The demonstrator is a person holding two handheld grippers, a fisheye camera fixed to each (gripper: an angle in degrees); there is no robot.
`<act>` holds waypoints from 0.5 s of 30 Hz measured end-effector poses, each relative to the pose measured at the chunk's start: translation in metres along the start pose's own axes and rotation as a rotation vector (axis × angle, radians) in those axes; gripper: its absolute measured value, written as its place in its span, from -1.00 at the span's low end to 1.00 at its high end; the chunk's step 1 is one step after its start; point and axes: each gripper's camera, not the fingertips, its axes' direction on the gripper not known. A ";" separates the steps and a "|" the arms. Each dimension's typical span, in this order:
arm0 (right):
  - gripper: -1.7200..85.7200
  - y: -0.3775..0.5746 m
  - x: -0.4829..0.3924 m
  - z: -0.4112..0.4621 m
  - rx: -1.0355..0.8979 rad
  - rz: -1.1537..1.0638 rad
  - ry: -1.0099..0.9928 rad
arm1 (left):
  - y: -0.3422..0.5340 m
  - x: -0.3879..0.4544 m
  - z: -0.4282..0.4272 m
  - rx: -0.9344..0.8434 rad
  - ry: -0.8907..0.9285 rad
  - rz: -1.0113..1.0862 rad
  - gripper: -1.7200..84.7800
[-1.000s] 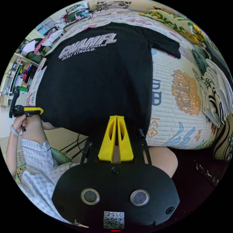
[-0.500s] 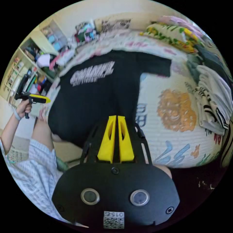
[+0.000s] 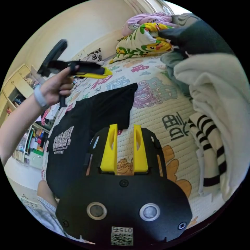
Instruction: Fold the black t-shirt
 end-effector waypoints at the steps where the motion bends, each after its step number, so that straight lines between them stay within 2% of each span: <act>1: -0.78 0.000 0.002 0.002 0.000 -0.002 -0.015 | -0.012 0.001 0.016 0.003 0.010 -0.008 -0.72; 8: -0.83 -0.015 0.011 0.024 -0.044 0.003 -0.037 | -0.029 -0.021 0.067 -0.085 -0.019 -0.091 -0.86; 12: -0.94 -0.014 0.010 0.026 -0.026 -0.008 -0.048 | -0.011 -0.048 0.045 0.031 0.141 -0.145 -0.95; 15: -0.96 -0.010 -0.001 0.022 0.018 -0.044 -0.029 | 0.010 -0.068 0.005 0.142 0.154 -0.146 -0.96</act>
